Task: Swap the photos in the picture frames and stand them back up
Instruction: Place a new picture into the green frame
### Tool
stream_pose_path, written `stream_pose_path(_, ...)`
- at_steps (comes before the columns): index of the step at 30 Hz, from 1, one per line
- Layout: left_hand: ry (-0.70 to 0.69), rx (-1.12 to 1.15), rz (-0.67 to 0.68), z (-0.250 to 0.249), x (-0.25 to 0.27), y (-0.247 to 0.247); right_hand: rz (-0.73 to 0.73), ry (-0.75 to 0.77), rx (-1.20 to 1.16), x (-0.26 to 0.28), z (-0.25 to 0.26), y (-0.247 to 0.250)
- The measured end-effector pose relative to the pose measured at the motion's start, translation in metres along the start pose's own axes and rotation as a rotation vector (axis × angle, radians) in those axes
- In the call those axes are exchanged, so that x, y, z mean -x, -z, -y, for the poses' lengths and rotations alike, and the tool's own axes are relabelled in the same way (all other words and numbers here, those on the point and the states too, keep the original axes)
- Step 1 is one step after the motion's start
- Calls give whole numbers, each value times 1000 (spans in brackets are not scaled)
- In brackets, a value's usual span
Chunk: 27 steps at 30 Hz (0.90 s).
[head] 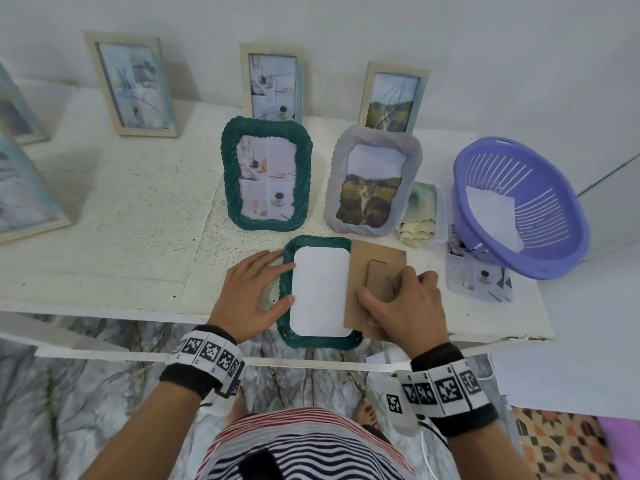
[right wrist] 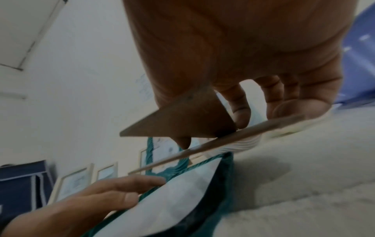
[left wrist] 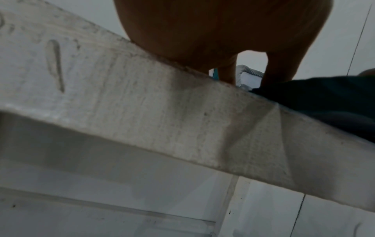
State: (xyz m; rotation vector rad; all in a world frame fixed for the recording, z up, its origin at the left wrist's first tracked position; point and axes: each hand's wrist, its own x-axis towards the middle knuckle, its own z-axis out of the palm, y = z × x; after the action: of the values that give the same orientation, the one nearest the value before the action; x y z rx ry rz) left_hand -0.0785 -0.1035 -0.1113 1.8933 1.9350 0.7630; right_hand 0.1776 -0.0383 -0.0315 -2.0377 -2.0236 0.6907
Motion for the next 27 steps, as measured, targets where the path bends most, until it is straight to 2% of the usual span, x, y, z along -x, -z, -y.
stream_pose_path(8, -2, -48, 18, 2, 0, -1, 68, 168, 116, 11, 39, -32)
stream_pose_path(27, -26, -48, -4, 2, 0, -2, 92, 230, 149, 5, 50, -40)
